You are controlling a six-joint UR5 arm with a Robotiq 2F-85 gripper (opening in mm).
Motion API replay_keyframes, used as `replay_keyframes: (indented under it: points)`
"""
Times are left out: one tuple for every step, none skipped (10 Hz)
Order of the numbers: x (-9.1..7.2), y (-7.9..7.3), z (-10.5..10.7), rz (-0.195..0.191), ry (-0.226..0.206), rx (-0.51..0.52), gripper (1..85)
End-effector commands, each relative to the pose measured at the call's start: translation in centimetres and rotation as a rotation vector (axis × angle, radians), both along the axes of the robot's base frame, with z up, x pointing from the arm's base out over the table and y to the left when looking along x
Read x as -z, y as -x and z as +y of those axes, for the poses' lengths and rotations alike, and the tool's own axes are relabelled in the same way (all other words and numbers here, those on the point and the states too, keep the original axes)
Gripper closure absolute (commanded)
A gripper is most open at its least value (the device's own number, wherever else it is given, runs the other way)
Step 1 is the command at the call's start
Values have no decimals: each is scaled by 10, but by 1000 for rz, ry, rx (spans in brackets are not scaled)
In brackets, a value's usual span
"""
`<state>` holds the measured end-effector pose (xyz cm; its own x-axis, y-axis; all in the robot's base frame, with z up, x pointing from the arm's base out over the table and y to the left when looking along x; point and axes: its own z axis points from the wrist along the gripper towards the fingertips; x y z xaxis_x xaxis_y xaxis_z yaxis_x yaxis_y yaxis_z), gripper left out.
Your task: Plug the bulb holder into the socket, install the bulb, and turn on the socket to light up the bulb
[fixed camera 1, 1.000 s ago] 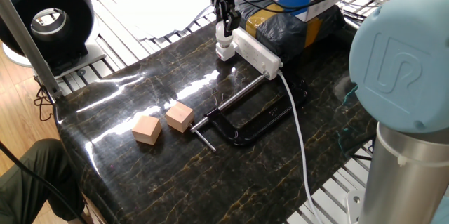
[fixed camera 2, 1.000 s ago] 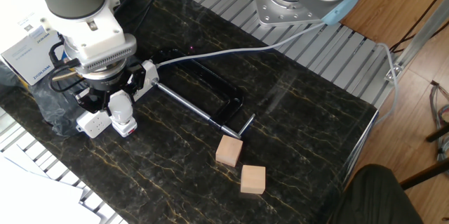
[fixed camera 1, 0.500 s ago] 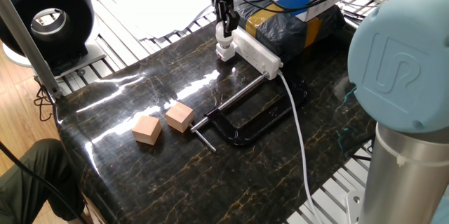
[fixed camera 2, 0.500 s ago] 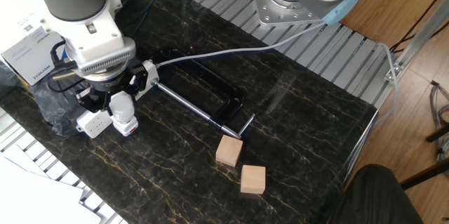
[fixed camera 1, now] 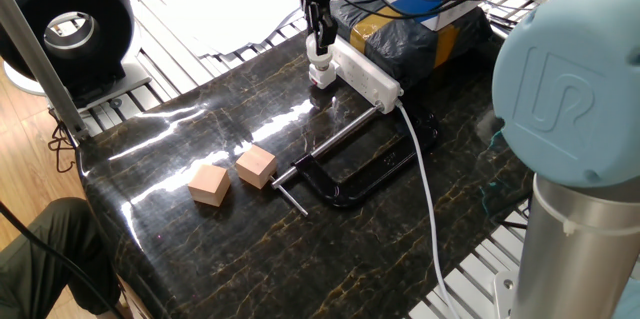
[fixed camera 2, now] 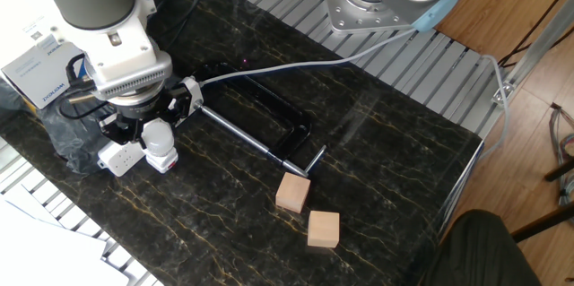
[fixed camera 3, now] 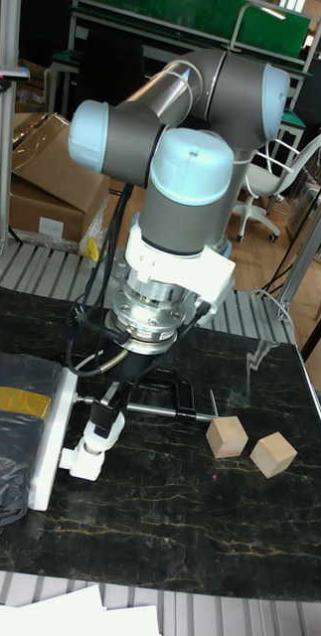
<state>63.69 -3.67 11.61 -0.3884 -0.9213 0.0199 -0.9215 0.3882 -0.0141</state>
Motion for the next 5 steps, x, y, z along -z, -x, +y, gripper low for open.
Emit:
replay_keyframes:
  points:
    - [1,-1,0,1,-13,28,847]
    - [0,-1,0,0,-12,34,847]
    - [-2,-1,1,-1,-9,44,847]
    - [-3,-1,1,-3,-5,51,847]
    - [-4,-2,1,-7,-3,60,847]
